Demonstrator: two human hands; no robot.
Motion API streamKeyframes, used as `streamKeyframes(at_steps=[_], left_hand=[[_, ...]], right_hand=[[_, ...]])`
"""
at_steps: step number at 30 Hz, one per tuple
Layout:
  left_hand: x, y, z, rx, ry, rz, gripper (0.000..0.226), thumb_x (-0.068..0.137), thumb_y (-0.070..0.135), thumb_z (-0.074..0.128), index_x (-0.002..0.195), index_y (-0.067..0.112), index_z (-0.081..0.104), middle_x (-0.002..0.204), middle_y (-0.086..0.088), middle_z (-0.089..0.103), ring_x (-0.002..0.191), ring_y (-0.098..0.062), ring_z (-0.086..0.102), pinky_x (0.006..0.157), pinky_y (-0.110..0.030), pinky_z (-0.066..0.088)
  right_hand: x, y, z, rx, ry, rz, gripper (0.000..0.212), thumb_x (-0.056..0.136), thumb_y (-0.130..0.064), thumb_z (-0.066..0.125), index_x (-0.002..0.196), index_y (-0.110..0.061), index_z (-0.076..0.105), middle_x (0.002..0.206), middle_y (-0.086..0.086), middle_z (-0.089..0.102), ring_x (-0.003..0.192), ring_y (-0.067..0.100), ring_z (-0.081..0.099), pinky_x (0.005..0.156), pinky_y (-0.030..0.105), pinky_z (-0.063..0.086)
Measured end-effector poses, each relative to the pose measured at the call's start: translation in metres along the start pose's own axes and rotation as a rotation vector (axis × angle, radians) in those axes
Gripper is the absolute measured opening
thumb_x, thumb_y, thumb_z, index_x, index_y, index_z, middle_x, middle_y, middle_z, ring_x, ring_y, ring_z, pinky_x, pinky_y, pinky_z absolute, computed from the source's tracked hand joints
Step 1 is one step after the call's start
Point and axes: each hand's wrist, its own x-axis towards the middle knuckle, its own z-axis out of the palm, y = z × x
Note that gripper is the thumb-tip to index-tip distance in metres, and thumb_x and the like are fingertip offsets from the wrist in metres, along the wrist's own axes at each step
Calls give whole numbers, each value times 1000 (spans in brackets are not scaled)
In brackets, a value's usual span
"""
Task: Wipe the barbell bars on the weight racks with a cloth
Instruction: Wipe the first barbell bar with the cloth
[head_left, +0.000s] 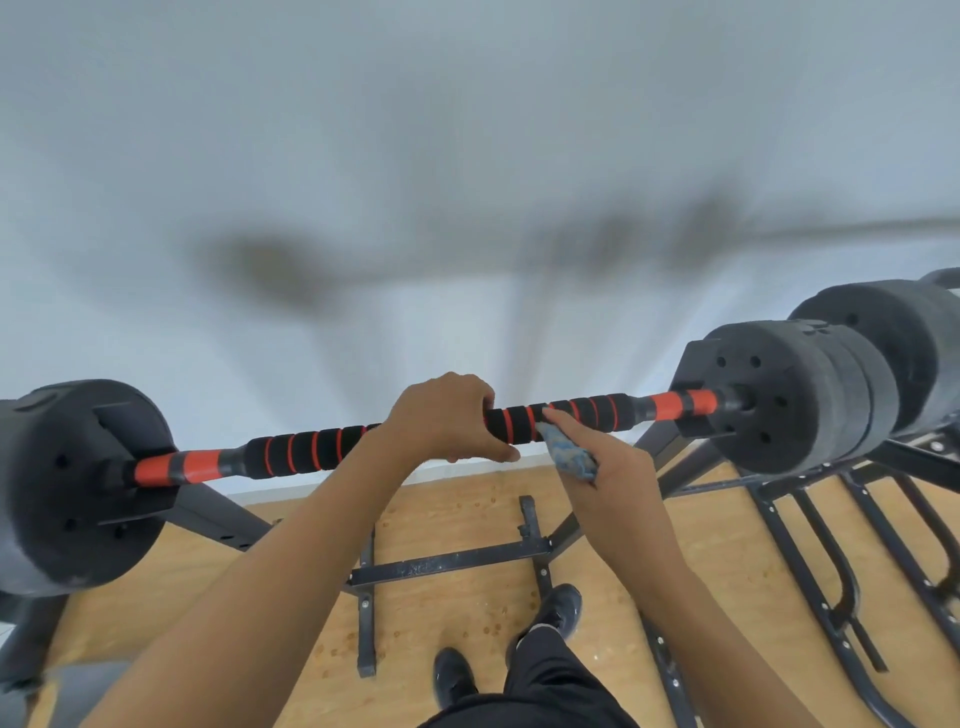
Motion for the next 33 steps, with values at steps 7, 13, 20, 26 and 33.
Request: streamKeyframes(at_steps=[7,13,20,26,33], left_hand=[[-11,7,34,359,363,25,26,98,44,54,82,23,54,66,7,53,59,-16,57,60,-30,49],[9,2,21,165,83,-36,26,83,39,66,69,19,56,60,5,59,51,-16,56,54,-26,47],[26,-6,-6,-282,-447,-74,26,86,28,79,88,5,68,63,-5,61,49,-18,53,53,-26,46],[28,-9,-13,-368,-598,-90,24,87,28,78,80,12,62,65,-4,57,50,-17,50,55,-27,45],[28,-13,-12,-390,-586,-77,24,86,28,80,84,9,67,70,-8,63,53,-19,55,57,-30,49]], right_hand=[[45,-23,21,-337,-103,-69,48,97,-13,52,140,-35,55,102,-3,66,94,18,64,81,35,56],[13,2,30,-218,-65,-56,67,96,-8,53,150,-45,41,95,-9,59,87,12,59,76,32,56],[-6,19,28,-150,-27,-56,77,94,2,58,152,-45,37,81,-18,49,72,3,49,60,12,39],[-23,26,24,-72,10,-56,77,92,1,64,143,-53,42,86,-16,63,79,10,59,62,32,54],[41,-16,16,-304,-80,-125,48,99,-8,51,141,-30,54,87,-3,65,80,17,65,71,28,57]])
